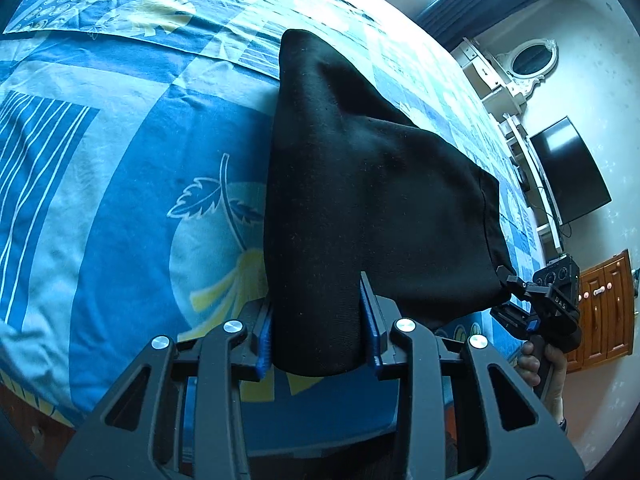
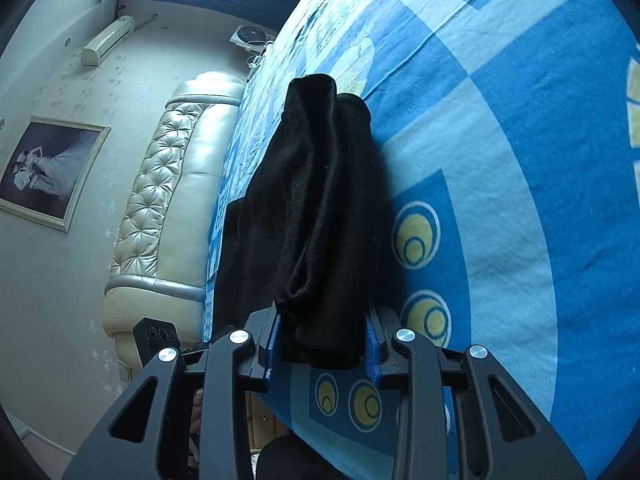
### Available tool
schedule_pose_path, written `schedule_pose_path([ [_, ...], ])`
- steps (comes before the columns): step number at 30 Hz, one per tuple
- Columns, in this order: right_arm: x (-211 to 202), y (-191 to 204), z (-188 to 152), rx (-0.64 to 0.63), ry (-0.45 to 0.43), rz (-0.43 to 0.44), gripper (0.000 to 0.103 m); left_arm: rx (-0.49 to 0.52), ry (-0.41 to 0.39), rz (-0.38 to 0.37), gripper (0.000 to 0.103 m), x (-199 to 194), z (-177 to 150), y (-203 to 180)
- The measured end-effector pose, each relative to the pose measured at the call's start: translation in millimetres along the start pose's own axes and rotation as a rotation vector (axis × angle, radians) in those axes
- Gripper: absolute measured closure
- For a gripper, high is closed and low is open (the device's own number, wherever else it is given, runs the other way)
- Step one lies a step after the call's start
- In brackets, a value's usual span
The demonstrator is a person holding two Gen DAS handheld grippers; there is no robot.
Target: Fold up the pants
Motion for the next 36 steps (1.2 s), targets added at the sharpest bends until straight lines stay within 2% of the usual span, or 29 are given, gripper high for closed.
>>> schedule_pose_path([
  [36,-3.6,-18.9,-17.0,0.034,-0.003,0.02,0.07,0.044,-0.036,-0.021,0.065,4.2,-13.1,11.1],
])
Point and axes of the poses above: each gripper's, at about its wrist camera, not at the fingertips, and x roughly the way its jaws point, y to its left, z to its top, the point moved 4 cm from there along x, roughly the way its jaws point, and after that the axes turned 7 degrees about z, right-handed, at the moved point
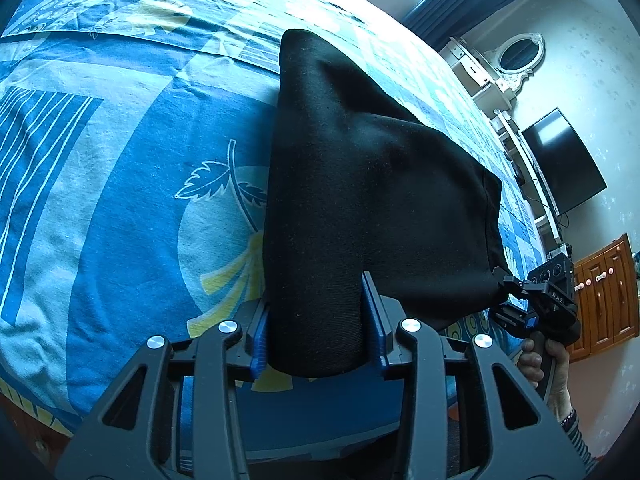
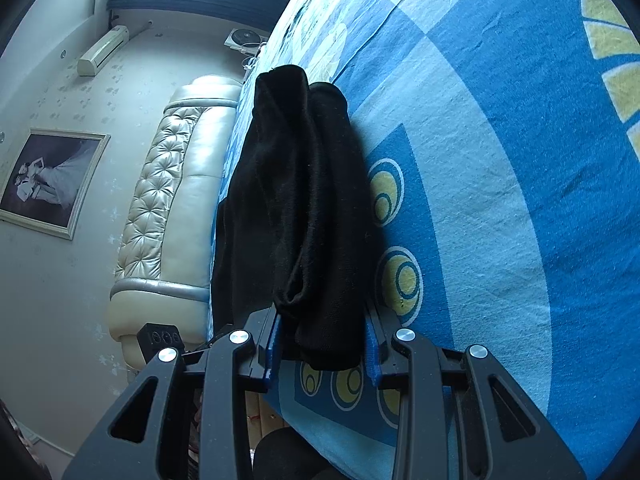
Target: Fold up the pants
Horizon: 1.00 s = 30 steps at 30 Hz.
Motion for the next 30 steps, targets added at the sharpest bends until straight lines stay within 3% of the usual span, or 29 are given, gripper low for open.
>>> schedule_pose_path([
  [6,-0.5,-1.4,0.3,0.005,-0.004,0.009,0.07,0.005,0.0,0.005,0.061,0.5,0.2,0.3],
  [9,-2.0,-3.2,0.0,0.008,-0.006,0.016,0.069,0.008,-0.002,0.013,0.053,2.0,1.4,3.4],
  [14,-2.9,-3.6,-0.3,0.025,-0.018,0.047,0.061,0.017,-0.043,0.048,0.03,0.3,2.5,7.4],
  [17,-4.2,-1.5,-1.2,0.03,-0.029,0.077,0.053,0.001,-0.052,0.029,0.021,1.5,3.9,12.1],
  [24,-8.0,5.6,-2.2,0.033,-0.046,0.154,0.034,0.058,-0.075,0.049,0.014,2.4,1.5,6.9],
  [30,-17.6,7.5,-8.0,0.031,-0.054,0.153,0.028,0.061,-0.063,0.104,0.013,-3.2,-0.6,4.2],
])
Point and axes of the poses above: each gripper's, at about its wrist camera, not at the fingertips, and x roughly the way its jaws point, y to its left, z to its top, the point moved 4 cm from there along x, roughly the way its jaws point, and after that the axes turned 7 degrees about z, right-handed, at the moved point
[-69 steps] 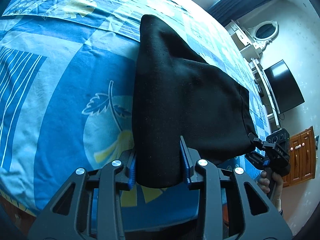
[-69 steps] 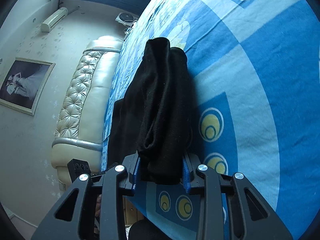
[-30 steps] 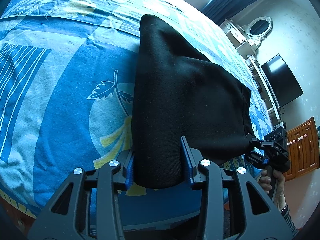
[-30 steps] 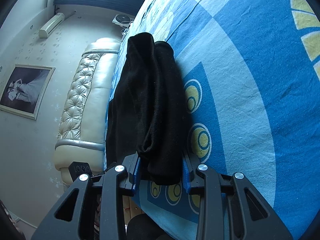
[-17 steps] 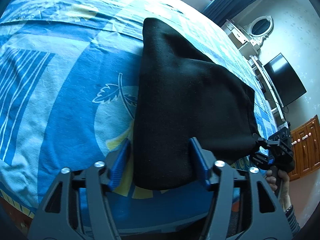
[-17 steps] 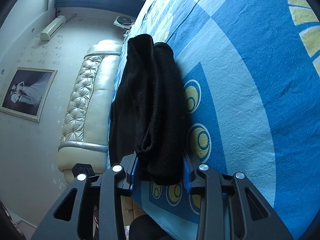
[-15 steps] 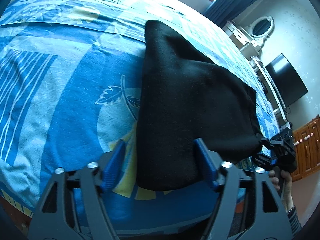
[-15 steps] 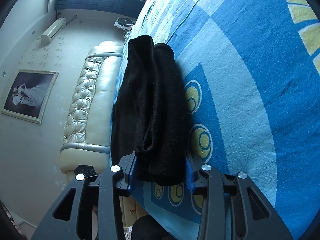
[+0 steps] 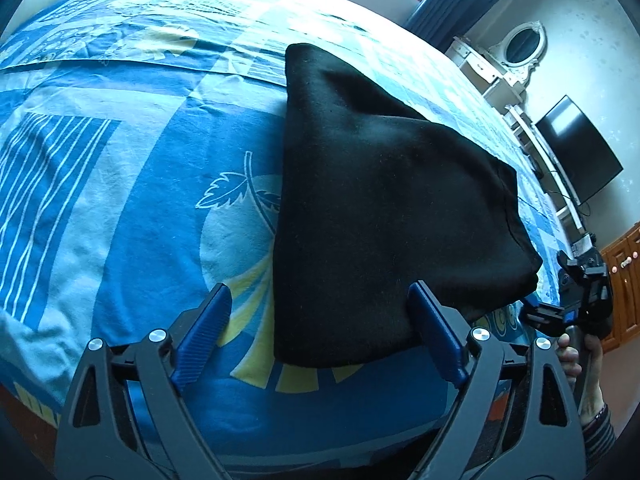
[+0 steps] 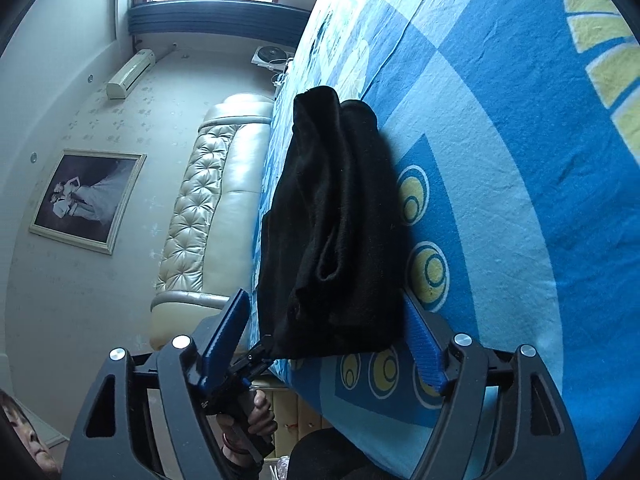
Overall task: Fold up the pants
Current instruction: 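Open both grippers and release the folded pants onto the bed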
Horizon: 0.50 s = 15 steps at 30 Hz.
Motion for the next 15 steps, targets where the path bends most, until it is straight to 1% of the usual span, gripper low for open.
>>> schedule_pose_path([
  [4,-9.8,0.0,-4.9,-0.014,0.007,-0.012,0.028,0.003,0.004,0.05,0.013,-7.1,-4.6,-3.4],
  [9,-22.2,0.0,-10.6,-0.014,-0.001,-0.04,0.027,0.022,0.001,0.119,0.013,-19.6,-18.2,-10.9],
  [13,-27.8,2.3,-18.8,-0.036,0.007,-0.118,0.024,0.046,0.002,0.17,0.013,-29.5,-32.9,-17.5],
  [15,-29.6,3.3,-24.7,-0.059,0.017,-0.173,0.023,0.056,-0.011,0.175,0.013,-35.9,-39.7,-21.7],
])
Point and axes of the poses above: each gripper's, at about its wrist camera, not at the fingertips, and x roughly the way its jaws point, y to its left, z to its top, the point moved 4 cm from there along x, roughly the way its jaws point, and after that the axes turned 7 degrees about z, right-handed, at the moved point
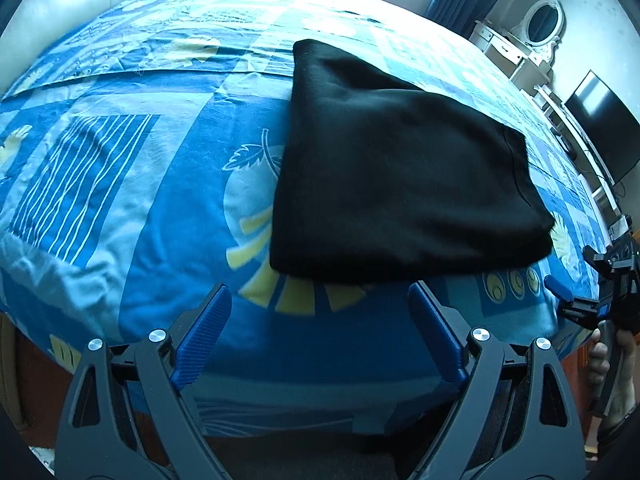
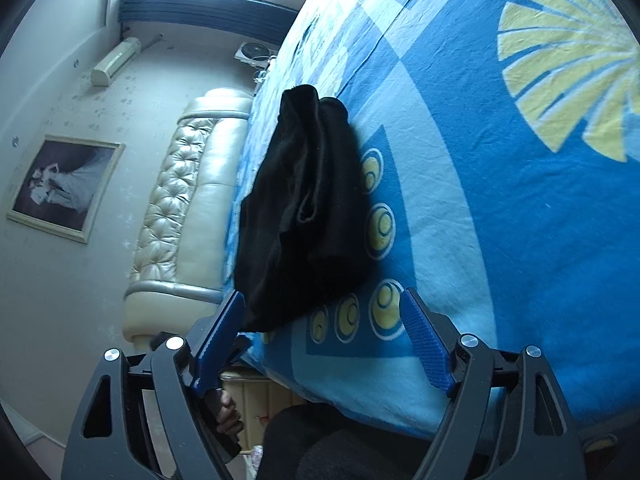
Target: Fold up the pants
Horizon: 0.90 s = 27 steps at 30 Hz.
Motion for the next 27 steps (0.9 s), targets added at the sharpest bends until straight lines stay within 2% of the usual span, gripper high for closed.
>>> schedule_pose_path([
  [6,-7.2,1.0,-15.6,-0.071,0.004,-0.129,0.021,0.053,-0.078,0.061,0.013,-26.3,-12.3,-10.5],
  [11,-2.0,14.4,-23.2,-0.152,0.0,-0.25,0.019,-0.01,-0.093,0.057,0.013,-36.8,-19.2,-7.2],
  [20,12.5,34.3,-42.4,-0.331,0.019,-0.488,0.019,0.026,-0.126,0.093,0.013,-48.1,-28.0,-15.3],
  [27,22.3,57.1,-55.4,-0.487,-0.026,-0.602,0.019,0.037,-0.162,0.127,0.012,-54.0,-28.3,-19.0],
])
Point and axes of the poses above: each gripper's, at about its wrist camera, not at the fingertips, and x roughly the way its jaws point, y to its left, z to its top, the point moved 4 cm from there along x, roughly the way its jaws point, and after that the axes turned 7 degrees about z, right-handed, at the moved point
